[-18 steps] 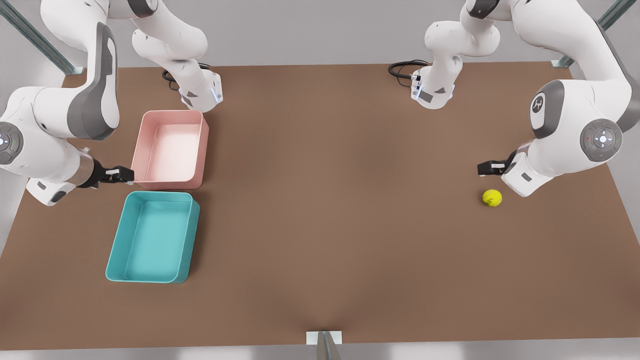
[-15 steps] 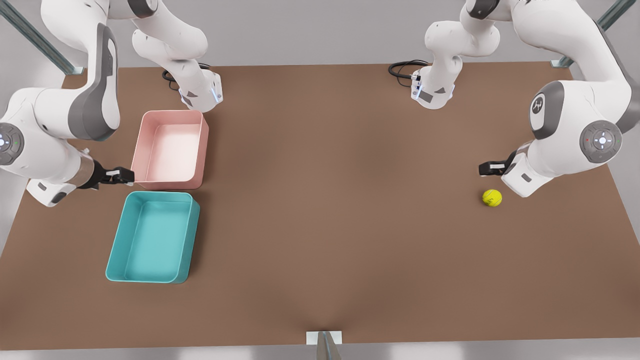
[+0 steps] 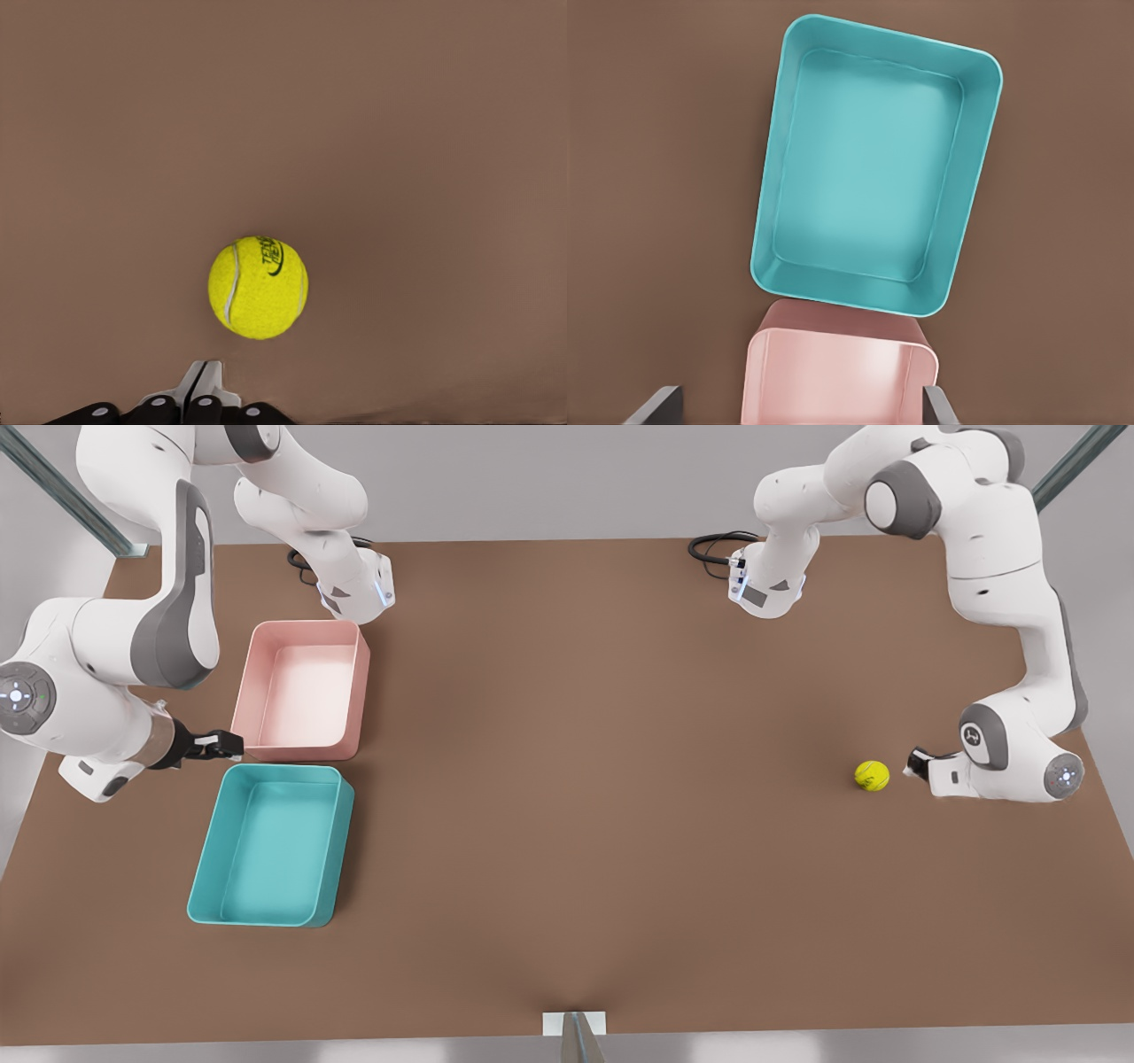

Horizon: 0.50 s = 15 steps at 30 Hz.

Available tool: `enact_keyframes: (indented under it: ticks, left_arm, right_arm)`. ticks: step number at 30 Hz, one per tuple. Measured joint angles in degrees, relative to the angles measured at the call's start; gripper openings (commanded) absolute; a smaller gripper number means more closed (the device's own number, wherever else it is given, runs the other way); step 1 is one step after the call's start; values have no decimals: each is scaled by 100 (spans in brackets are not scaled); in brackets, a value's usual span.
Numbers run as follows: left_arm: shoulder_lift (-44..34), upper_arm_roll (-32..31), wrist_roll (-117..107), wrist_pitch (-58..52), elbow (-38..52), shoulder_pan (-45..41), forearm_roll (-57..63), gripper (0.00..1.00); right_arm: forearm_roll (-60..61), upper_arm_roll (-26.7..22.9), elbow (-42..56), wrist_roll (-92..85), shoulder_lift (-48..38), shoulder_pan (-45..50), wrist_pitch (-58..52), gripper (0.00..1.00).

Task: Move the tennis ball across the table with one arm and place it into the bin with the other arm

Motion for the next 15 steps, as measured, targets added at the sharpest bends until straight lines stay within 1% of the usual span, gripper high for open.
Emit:
enact_keyframes:
  ticks: [1,4,7,12,15]
  left_arm:
    - [-43,0,461,356,-270,76,26,21]
    - [-84,1,1606,1134,-695,195,73,21]
    - [-33,15,2425,1643,-901,246,99,21]
    - [51,124,3272,2092,-1078,302,286,21]
    - [72,131,3462,2002,-1089,247,385,21]
  right_arm:
    - [0,0,0,-5,10,1,1,100]
    - [0,0,0,-18,25,6,1,100]
    - [-1,0,0,-30,34,1,0,100]
    - [-6,0,0,-45,58,6,0,100]
    - [-8,0,0,-52,70,6,0,100]
